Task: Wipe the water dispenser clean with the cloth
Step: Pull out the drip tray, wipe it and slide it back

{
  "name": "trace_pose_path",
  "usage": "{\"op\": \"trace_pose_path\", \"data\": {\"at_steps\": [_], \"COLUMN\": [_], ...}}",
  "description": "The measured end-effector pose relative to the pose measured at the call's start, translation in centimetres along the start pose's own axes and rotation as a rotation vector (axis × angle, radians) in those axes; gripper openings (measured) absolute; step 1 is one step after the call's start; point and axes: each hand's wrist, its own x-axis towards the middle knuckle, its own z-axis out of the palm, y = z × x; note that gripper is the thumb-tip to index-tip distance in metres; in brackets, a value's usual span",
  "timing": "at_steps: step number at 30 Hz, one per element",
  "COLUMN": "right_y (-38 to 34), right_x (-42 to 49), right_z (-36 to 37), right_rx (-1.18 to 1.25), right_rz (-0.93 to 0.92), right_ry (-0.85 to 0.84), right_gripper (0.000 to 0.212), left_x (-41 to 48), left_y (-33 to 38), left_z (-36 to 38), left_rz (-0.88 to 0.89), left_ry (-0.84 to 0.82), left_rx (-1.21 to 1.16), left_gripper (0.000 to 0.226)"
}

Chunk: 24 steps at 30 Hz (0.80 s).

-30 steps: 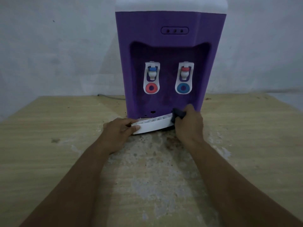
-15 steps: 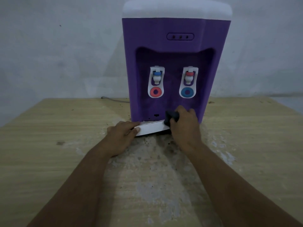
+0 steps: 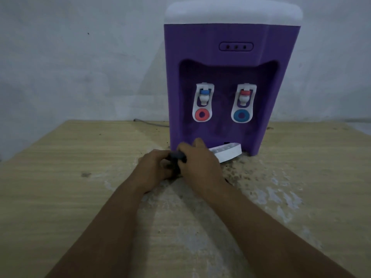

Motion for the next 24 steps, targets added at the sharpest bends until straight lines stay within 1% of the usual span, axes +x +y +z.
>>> {"op": "trace_pose_path", "data": {"at_steps": [1, 3, 6, 7, 9, 11, 13, 15, 17, 18, 20, 21, 22, 24], "right_y": [0.5, 1.8, 2.7, 2.6, 1.9, 1.1, 0.6, 0.7, 0.9, 1.1, 1.6, 1.8, 2.0, 2.1], "right_x": [0.3, 1.0, 1.9, 2.0, 1.6, 0.8, 0.5, 0.9, 1.8, 2.2, 2.6, 2.7, 2.7, 2.6], "right_z": [-0.5, -1.2, -1.6, -1.6, -1.2, -0.5, -0.6, -1.6, -2.9, -3.4, -3.8, -3.9, -3.9, -3.7], "right_rx": [0.037, 0.042, -0.028, -0.048, -0.051, -0.035, -0.002, 0.039, -0.041, -0.100, -0.157, -0.154, -0.136, -0.103], "right_rz": [0.057, 0.160, 0.240, 0.231, 0.162, 0.049, -0.011, -0.041, -0.070, -0.086, -0.086, -0.078, -0.073, -0.135], "right_ry": [-0.018, -0.060, -0.122, -0.113, -0.085, -0.118, -0.153, -0.223, -0.367, -0.390, -0.314, -0.260, -0.229, -0.234], "right_gripper": [0.002, 0.018, 0.025, 0.023, 0.009, 0.013, 0.013, 0.011, 0.014, 0.014, 0.010, 0.007, 0.009, 0.007], "left_x": [0.1, 0.2, 0.3, 0.3, 0.4, 0.5, 0.7, 0.7, 0.6, 0.6, 0.5, 0.5, 0.5, 0.6], "left_y": [-0.1, -0.4, -0.3, -0.4, -0.6, -0.7, -0.9, -1.1, -1.2, -1.2, -1.0, -0.9, -0.9, -1.0], "left_z": [0.0, 0.1, 0.2, 0.2, 0.3, 0.2, 0.3, 0.4, 0.6, 0.6, 0.7, 0.6, 0.7, 0.7], "left_rz": [-0.006, -0.010, -0.004, -0.006, -0.012, -0.006, 0.006, 0.014, 0.004, -0.002, -0.013, -0.008, 0.000, 0.013], "left_ry": [0.009, 0.014, -0.021, -0.025, -0.017, -0.023, -0.031, -0.014, 0.020, 0.034, 0.040, 0.037, 0.036, 0.046], "left_rx": [0.010, 0.049, 0.054, 0.055, 0.065, 0.066, 0.059, 0.088, 0.120, 0.124, 0.102, 0.087, 0.079, 0.079], "left_gripper": [0.031, 0.041, 0.040, 0.038, 0.034, 0.029, 0.028, 0.031, 0.035, 0.036, 0.036, 0.036, 0.037, 0.039]}}
